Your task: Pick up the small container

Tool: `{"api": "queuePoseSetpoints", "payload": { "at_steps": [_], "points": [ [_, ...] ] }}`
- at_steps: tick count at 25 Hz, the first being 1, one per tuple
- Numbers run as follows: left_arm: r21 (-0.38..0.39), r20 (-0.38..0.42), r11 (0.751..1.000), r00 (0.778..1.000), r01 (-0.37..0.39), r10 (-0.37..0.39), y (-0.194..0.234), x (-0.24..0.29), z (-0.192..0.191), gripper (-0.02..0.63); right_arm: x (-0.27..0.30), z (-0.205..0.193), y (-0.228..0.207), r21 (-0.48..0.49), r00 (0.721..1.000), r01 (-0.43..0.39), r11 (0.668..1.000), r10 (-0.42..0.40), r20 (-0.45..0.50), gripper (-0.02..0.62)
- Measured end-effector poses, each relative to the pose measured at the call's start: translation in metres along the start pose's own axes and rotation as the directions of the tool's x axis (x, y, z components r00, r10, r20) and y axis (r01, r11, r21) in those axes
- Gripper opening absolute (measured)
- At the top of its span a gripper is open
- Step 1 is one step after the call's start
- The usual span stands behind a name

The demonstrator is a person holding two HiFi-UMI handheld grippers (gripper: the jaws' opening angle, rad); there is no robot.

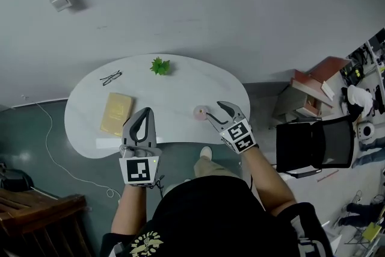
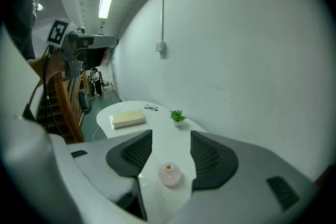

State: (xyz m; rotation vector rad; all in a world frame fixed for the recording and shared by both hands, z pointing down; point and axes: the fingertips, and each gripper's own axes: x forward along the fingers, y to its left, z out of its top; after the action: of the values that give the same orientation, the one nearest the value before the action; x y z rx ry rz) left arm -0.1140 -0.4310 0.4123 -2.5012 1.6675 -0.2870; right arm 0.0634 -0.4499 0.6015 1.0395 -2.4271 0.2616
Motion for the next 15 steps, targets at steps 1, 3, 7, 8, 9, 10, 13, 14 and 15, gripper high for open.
{"api": "queuePoseSetpoints", "payload": {
  "at_steps": [1,3,7,8,9,10,13,14,15],
  "points": [
    [-0.001,-0.003,1.0,1.0,-0.002,0.002,0.0,0.003,0.0,0.005,0.006,-0.008,-0.001,0.003,1.0,-0.01,1.0,0.01,-0.016,0.221],
    [-0.003,-0.007,1.0,1.0,-0.004,0.004,-0.001,0.009,0.0,0.005,0.018,-0.024,-0.002,0.009,0.998,-0.033,0.999,0.033,-0.049,0.221],
    [0.004,-0.015,1.0,1.0,-0.012,0.012,0.001,0.02,0.001,0.005,0.04,-0.046,-0.004,0.015,0.993,-0.075,0.997,0.076,-0.092,0.221],
    [0.006,-0.018,1.0,1.0,-0.016,0.016,0.002,0.023,0.0,0.005,0.046,-0.051,-0.005,0.017,0.991,-0.085,0.996,0.087,-0.1,0.221],
    [0.007,-0.021,1.0,1.0,-0.021,0.021,0.002,0.025,0.0,0.005,0.052,-0.056,-0.005,0.017,0.989,-0.095,0.995,0.097,-0.11,0.221],
    [0.006,-0.025,1.0,0.999,-0.026,0.026,0.003,0.027,-0.001,0.005,0.058,-0.062,-0.005,0.014,0.987,-0.105,0.994,0.106,-0.123,0.221],
    [0.002,-0.041,0.999,0.998,-0.041,0.041,0.006,0.031,-0.005,0.005,0.074,-0.079,-0.002,-0.012,0.978,-0.132,0.991,0.129,-0.164,0.221],
    [0.003,-0.047,0.999,0.998,-0.046,0.046,0.007,0.033,-0.006,0.005,0.079,-0.082,-0.001,-0.024,0.975,-0.144,0.989,0.138,-0.175,0.221],
    [0.006,-0.052,0.999,0.997,-0.05,0.05,0.008,0.034,-0.006,0.005,0.084,-0.085,0.001,-0.036,0.972,-0.155,0.987,0.146,-0.184,0.221]
  ]
}}
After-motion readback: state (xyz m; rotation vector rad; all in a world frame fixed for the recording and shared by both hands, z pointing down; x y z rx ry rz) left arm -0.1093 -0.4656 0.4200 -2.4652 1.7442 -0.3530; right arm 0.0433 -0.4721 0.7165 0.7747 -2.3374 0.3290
